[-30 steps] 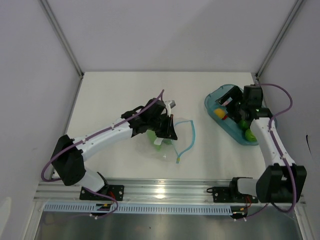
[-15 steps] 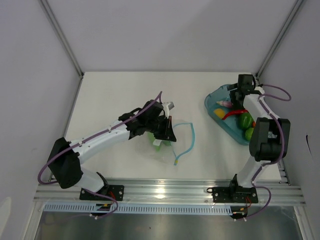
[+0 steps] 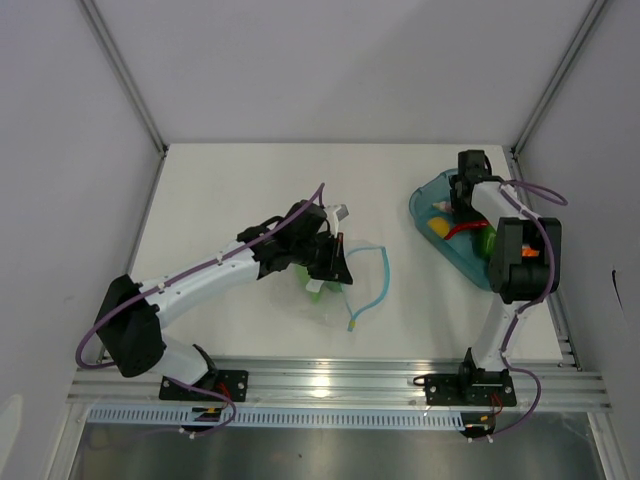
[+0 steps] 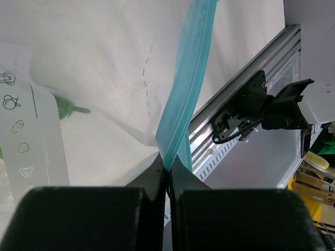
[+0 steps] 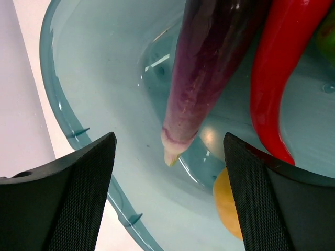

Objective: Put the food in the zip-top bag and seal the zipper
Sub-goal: Pick up the fake vegetable from the bin.

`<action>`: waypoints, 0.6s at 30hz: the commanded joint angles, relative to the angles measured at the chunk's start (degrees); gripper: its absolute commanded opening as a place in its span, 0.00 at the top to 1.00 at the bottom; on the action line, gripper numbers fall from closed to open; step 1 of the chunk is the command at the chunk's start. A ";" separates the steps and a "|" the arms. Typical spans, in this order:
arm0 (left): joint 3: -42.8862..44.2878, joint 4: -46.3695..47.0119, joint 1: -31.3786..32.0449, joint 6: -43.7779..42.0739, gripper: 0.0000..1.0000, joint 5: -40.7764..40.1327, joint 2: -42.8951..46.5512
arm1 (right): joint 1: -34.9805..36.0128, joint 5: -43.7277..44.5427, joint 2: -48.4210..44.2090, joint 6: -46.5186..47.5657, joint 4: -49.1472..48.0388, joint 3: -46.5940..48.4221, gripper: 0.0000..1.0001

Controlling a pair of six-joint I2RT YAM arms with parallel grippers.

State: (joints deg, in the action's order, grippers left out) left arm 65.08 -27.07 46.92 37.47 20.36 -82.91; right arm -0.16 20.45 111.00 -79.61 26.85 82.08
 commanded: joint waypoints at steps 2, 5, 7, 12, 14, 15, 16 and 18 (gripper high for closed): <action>-0.21 1.76 0.11 -0.65 0.99 1.61 0.21 | -0.19 4.95 3.16 -3.35 1.71 3.25 0.16; -0.13 1.67 0.19 -0.56 1.00 1.61 0.12 | -0.19 5.83 4.49 -4.49 2.50 3.70 0.16; -0.13 1.50 0.11 -0.65 0.99 1.61 0.03 | -0.28 5.83 5.45 -4.59 1.72 3.43 0.17; -0.30 0.88 0.11 -0.82 0.99 1.17 0.56 | -0.89 5.13 7.83 -2.57 0.66 4.58 0.29; -0.48 0.70 0.11 -0.91 1.00 1.09 0.56 | -0.89 5.13 8.61 -2.04 0.48 4.66 0.41; -0.39 0.62 0.11 -0.91 0.99 0.91 0.56 | -0.89 5.04 8.79 -1.43 0.40 4.66 0.43; -0.48 0.79 0.11 -0.91 0.99 1.00 0.56 | -0.89 5.04 9.06 -0.99 0.39 4.58 0.45; -0.30 0.61 0.11 -0.91 0.99 1.00 0.56 | -0.89 4.69 9.15 0.50 0.31 4.40 0.57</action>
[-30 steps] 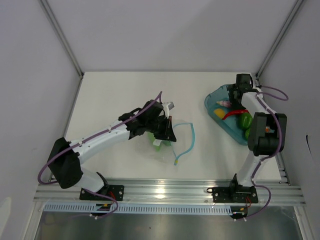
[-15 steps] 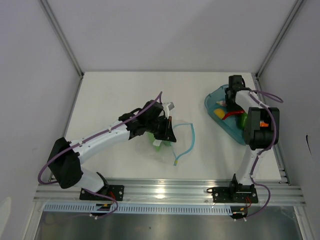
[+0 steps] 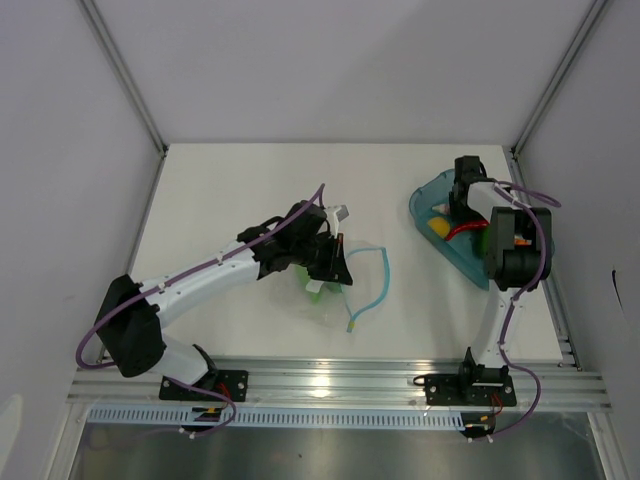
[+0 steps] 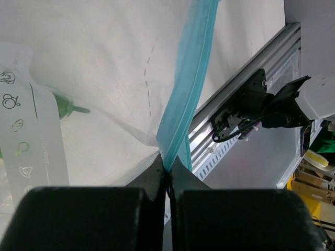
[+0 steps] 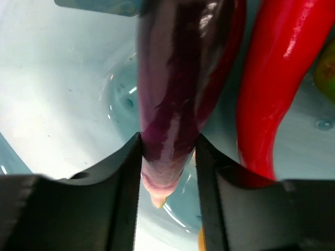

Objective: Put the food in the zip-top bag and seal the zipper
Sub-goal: Pick up the fake vegetable from the bin.

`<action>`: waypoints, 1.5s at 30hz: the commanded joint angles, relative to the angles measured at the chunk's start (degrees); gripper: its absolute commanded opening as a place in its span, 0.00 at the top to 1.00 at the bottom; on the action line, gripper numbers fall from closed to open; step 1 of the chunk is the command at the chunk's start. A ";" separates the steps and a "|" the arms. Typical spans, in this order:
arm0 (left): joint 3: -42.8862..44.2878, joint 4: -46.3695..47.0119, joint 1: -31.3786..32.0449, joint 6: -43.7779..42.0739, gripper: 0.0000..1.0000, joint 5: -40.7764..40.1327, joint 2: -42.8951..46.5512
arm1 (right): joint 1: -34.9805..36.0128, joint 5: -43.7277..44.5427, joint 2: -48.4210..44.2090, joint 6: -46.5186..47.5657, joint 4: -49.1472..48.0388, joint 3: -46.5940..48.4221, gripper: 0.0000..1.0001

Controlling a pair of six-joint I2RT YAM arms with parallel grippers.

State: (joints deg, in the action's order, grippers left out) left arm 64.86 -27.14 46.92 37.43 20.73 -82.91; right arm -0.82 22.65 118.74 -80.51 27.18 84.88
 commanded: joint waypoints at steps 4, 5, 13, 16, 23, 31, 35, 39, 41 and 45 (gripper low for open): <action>0.00 0.77 0.19 -0.78 0.99 0.63 0.39 | 0.29 1.87 -1.48 4.30 -1.95 -0.68 0.79; 0.00 0.51 0.11 -0.78 0.99 0.54 0.30 | 0.55 1.52 -2.36 5.00 -2.48 -1.38 0.87; 0.53 -0.28 0.11 -0.78 0.99 0.36 0.48 | 0.64 -1.47 -15.88 10.81 -5.65 -8.94 1.00; 1.06 -0.90 0.11 -0.61 0.99 0.10 0.47 | 0.64 -4.62 -21.59 14.40 -7.58 -12.44 1.00; 2.55 -1.86 0.19 0.01 1.00 0.36 0.04 | 2.49 -16.05 -33.63 24.51 -10.39 -20.18 1.00; 5.54 -4.06 0.02 -1.04 1.00 -0.69 -1.19 | 8.36 -32.02 -48.76 41.37 -8.38 -31.44 1.00; 6.59 -4.59 -0.16 -1.48 0.99 -0.87 -1.90 | 12.84 -35.65 -57.98 46.14 -1.35 -34.60 1.00; 7.47 -4.77 -0.25 -1.75 0.99 -0.78 -2.78 | 14.62 -48.46 -67.83 49.13 1.21 -39.86 1.00; 8.09 -5.03 -0.25 -2.01 0.99 -0.78 -3.48 | 14.88 -53.04 -71.01 48.52 3.31 -41.46 1.00; 9.14 -5.47 -0.33 -2.45 0.99 -0.78 -4.18 | 18.99 -61.93 -71.72 47.03 5.07 -44.54 1.00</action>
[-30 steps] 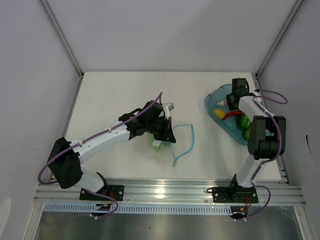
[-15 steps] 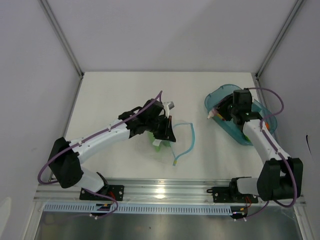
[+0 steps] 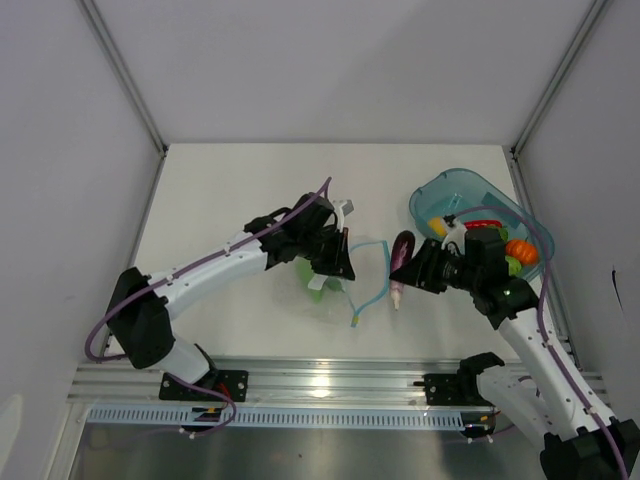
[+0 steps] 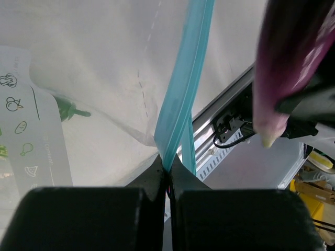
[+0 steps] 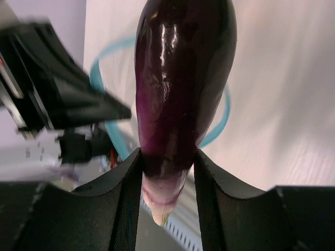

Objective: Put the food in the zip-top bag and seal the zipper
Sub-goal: Pick up the fake vegetable from the bin, then place the fake vegetable in the zipper food storage bag.

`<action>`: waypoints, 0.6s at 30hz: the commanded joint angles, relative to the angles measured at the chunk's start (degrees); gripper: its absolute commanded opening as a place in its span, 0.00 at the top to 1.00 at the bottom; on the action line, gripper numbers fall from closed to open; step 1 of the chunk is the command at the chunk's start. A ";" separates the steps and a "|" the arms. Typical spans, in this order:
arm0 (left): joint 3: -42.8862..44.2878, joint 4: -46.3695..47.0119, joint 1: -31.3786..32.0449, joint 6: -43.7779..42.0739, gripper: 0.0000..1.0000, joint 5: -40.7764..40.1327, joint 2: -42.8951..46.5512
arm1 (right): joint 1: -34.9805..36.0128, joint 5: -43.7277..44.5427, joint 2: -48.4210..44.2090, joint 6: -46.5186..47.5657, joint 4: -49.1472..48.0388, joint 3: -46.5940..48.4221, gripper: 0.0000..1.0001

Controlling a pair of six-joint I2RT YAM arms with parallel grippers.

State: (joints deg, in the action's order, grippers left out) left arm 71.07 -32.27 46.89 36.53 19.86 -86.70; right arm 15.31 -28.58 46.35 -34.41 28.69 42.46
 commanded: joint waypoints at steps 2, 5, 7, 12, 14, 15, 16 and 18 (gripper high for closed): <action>3.20 -0.42 -0.31 -1.73 0.99 0.01 -0.40 | 4.81 -12.20 1.02 0.93 4.44 -2.29 1.00; 3.03 -0.42 -0.31 -1.82 0.99 -0.17 -0.32 | 7.89 -14.39 2.51 1.19 5.42 -1.41 1.00; 2.59 -0.16 -0.23 -1.73 0.99 0.09 -0.14 | 9.29 -16.76 3.48 0.75 4.11 -1.32 1.00; 0.57 0.81 -0.31 -1.38 0.99 0.80 0.74 | 10.18 -16.42 7.78 -3.55 -1.43 -1.50 1.00; 0.04 1.16 -0.31 -1.03 0.99 1.15 1.35 | 10.61 -15.81 9.72 -6.79 -5.12 -1.33 1.00; -0.49 1.25 -0.31 -0.94 1.00 1.24 1.61 | 10.70 -15.37 11.55 -7.76 -6.09 -1.06 1.00; -1.10 1.68 -0.23 -0.68 0.99 1.41 2.31 | 10.88 -14.67 12.53 -9.60 -7.67 -0.80 1.00; -1.46 1.95 -0.22 -0.50 1.00 1.67 3.02 | 11.14 -12.56 15.16 -11.19 -8.99 -0.27 0.99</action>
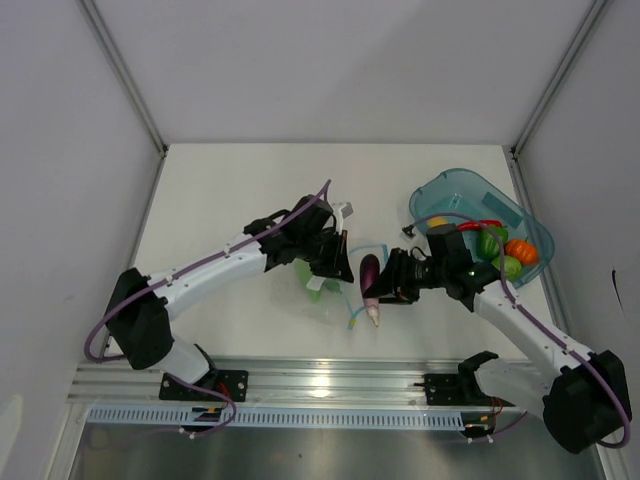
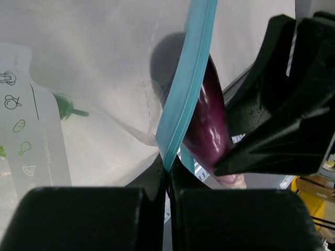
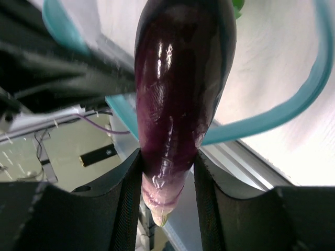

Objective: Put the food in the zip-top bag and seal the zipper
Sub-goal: Place the fake vegetable in the zipper food storage bag.

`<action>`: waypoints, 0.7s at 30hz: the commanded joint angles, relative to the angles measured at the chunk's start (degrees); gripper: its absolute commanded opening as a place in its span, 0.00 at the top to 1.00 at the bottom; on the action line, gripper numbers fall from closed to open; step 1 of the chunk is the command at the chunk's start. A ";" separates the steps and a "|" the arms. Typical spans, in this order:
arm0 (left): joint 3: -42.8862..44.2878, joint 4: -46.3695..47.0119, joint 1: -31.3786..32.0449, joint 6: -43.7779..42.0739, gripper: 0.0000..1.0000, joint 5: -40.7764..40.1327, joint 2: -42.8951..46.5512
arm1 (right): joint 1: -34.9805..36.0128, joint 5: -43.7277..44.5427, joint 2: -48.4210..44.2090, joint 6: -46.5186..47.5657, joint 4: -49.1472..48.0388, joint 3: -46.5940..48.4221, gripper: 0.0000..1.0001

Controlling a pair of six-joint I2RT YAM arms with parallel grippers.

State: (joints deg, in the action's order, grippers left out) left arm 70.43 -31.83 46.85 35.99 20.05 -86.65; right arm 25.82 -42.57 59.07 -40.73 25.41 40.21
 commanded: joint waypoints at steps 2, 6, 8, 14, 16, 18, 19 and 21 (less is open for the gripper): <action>-1.44 1.86 -0.18 0.14 0.99 1.83 3.77 | 0.89 2.22 4.03 -6.81 -7.91 2.51 0.99; -2.23 2.39 0.08 0.66 0.99 2.36 4.21 | 1.51 3.62 8.25 -9.01 -11.77 4.96 0.96; -2.67 2.83 0.17 1.10 0.99 3.06 4.47 | 2.12 4.33 10.53 -9.45 -12.92 6.55 0.95; -2.41 3.27 0.52 1.72 0.99 4.20 5.18 | 4.58 9.07 16.16 -6.21 -9.69 12.69 0.58; -2.32 3.01 0.52 1.72 0.99 3.94 5.61 | 5.81 11.79 16.60 -4.02 -6.52 13.75 0.39; -2.41 2.92 0.52 1.72 0.99 3.68 5.88 | 6.43 13.03 15.82 -3.04 -5.20 13.76 0.32; -2.23 3.01 0.52 1.80 0.99 3.76 6.05 | 6.61 13.38 15.29 -2.78 -5.02 13.50 0.28; -2.41 3.18 0.52 1.98 0.99 4.03 6.14 | 6.61 14.09 13.45 -2.60 -4.41 12.53 0.26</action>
State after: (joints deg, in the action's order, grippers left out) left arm 67.51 -31.05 47.03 36.77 22.37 -82.85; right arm 31.73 -31.00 75.20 -45.32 19.38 51.59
